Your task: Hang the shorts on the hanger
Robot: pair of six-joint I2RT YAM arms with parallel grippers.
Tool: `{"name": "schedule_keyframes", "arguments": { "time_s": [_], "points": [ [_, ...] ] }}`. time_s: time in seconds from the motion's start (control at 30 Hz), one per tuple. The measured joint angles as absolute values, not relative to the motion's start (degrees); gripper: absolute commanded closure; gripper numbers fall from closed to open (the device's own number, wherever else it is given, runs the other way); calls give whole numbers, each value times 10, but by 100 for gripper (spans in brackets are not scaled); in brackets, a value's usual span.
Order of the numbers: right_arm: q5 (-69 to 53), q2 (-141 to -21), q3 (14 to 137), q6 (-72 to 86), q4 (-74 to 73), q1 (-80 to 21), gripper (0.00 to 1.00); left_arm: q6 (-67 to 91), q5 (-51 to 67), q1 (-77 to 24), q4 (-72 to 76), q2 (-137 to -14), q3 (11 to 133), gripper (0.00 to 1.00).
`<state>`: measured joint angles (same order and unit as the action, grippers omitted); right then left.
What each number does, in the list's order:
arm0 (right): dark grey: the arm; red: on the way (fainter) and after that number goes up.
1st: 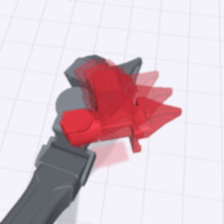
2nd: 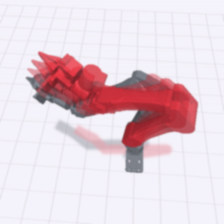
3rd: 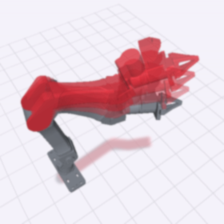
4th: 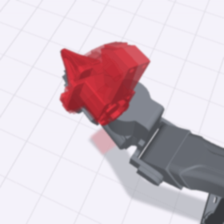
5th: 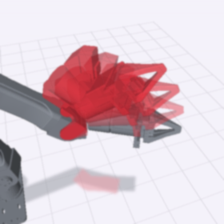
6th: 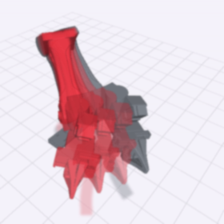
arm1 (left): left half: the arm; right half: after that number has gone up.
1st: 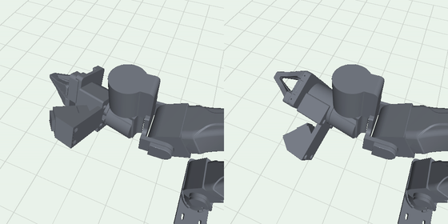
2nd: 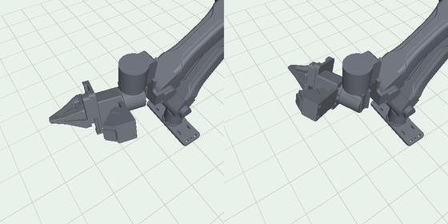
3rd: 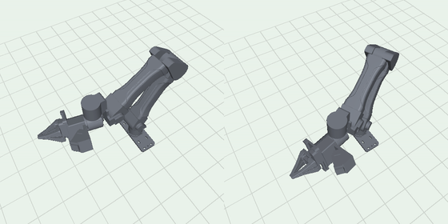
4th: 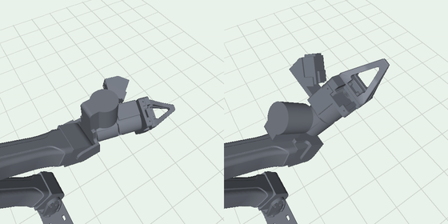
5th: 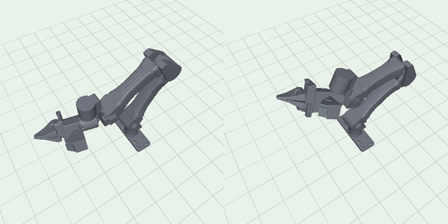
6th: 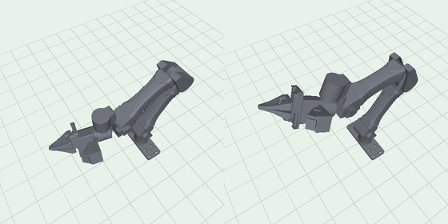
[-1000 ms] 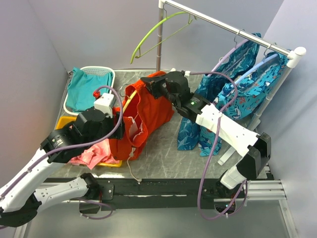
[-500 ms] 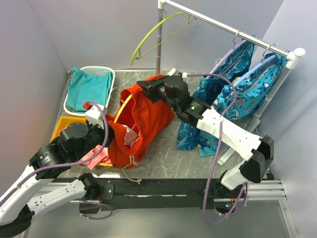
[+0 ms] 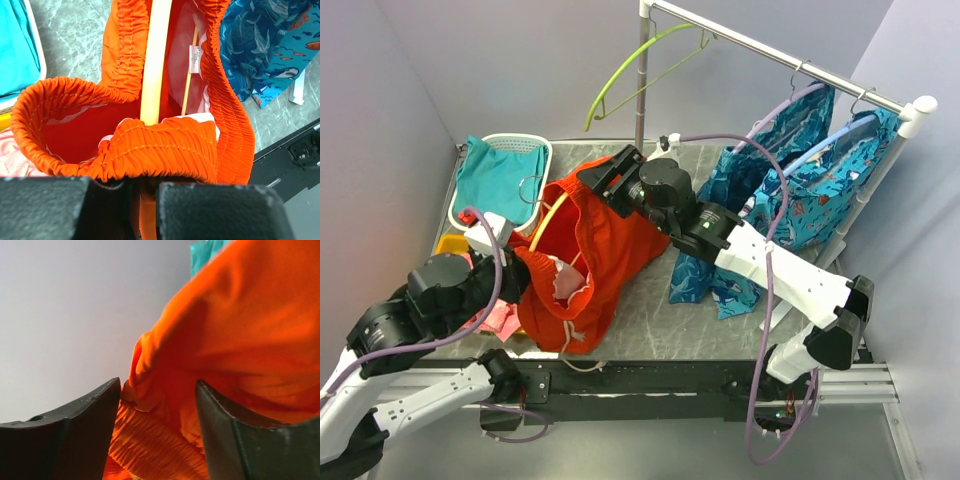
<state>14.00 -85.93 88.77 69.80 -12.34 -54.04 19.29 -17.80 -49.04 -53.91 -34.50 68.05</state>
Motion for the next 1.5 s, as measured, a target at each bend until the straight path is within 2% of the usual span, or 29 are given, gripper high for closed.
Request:
{"name": "schedule_keyframes", "arguments": {
  "time_s": [0.2, 0.53, 0.8, 0.97, 1.1, 1.23, 1.27, 1.3, 1.37, 1.4, 1.5],
  "points": [
    [205, -847, 921, 583, -168, -587, 25, 186, -178, -490, -562, -351, 695, 99],
    [345, -787, 926, 411, -234, -706, 29, 165, -167, -490, -612, -376, 754, 99],
    [418, -857, 996, 330, -303, -762, 24, 139, -148, -490, -641, -402, 805, 99],
    [444, -881, 998, 316, -331, -798, 25, 127, -147, -490, -659, -414, 807, 99],
    [457, -887, 1002, 319, -353, -800, 39, 119, -139, -490, -673, -423, 820, 99],
    [459, -906, 1014, 327, -376, -789, 48, 108, -128, -490, -685, -427, 841, 99],
    [458, -908, 1014, 329, -383, -784, 54, 105, -124, -490, -685, -426, 845, 99],
    [457, -909, 1014, 330, -387, -781, 71, 101, -120, -490, -684, -425, 847, 99],
    [454, -909, 1014, 329, -397, -771, 88, 97, -112, -490, -684, -422, 848, 99],
    [454, -908, 1015, 331, -401, -766, 100, 95, -108, -490, -684, -422, 848, 99],
    [459, -906, 1027, 331, -425, -755, 100, 87, -108, -489, -684, -422, 846, 99]
  ]
}}
